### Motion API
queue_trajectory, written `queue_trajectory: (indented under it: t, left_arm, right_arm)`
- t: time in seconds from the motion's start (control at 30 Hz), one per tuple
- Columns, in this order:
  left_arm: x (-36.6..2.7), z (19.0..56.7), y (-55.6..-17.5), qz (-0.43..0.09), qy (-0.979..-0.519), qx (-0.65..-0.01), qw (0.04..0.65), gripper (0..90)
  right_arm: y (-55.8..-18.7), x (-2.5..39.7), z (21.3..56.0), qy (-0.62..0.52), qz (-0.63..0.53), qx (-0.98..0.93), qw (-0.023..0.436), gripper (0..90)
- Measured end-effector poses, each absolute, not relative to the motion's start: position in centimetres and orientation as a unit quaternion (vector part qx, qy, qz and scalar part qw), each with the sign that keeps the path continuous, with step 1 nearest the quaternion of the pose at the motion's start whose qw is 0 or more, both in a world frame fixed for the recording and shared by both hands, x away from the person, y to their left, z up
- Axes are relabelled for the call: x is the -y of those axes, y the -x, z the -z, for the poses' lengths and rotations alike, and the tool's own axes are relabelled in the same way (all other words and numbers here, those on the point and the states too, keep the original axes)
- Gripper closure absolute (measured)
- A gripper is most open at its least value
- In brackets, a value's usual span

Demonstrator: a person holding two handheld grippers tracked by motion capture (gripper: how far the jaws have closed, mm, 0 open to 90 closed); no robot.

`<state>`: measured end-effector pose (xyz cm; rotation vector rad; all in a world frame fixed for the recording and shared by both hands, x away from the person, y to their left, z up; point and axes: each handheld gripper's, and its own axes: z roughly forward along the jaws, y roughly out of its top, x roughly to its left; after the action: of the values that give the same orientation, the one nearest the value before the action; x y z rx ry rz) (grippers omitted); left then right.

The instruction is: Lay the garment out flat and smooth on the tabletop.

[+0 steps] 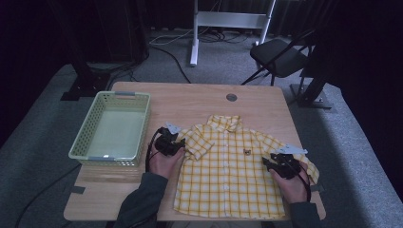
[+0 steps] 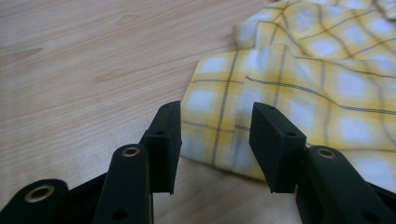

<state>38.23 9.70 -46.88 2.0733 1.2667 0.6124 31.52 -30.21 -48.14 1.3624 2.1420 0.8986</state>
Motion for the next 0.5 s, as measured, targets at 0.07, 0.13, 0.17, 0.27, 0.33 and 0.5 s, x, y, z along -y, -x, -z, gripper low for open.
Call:
queue_trajectory:
  t: [0.07,0.13,0.17,0.27,0.33,0.5]
  left_arm:
    - [-9.53,47.22,-38.65,-0.230,-0.789,-0.482,0.304,54.4]
    - [-9.48,47.46,-38.75,-0.226,-0.793,-0.480,0.300,56.6]
    - [-9.49,47.48,-38.73,-0.225,-0.793,-0.479,0.302,57.5]
    - [-9.50,47.35,-38.63,-0.221,-0.797,-0.477,0.298,65.4]
    - [-9.51,47.30,-38.45,-0.223,-0.797,-0.478,0.294,69.0]
    - [-9.65,47.19,-37.94,-0.227,-0.797,-0.482,0.285,73.3]
  right_arm:
    - [-31.54,30.30,48.15,-0.492,-0.327,-0.776,0.221,56.4]
    - [-31.55,30.39,48.20,-0.493,-0.330,-0.775,0.219,56.3]
    - [-31.56,30.44,48.21,-0.493,-0.331,-0.775,0.218,56.3]
    - [-31.59,30.53,48.25,-0.494,-0.333,-0.774,0.216,56.2]
    - [-31.56,30.56,48.28,-0.494,-0.335,-0.773,0.216,56.2]
    - [-31.49,30.70,48.40,-0.493,-0.341,-0.771,0.216,56.3]
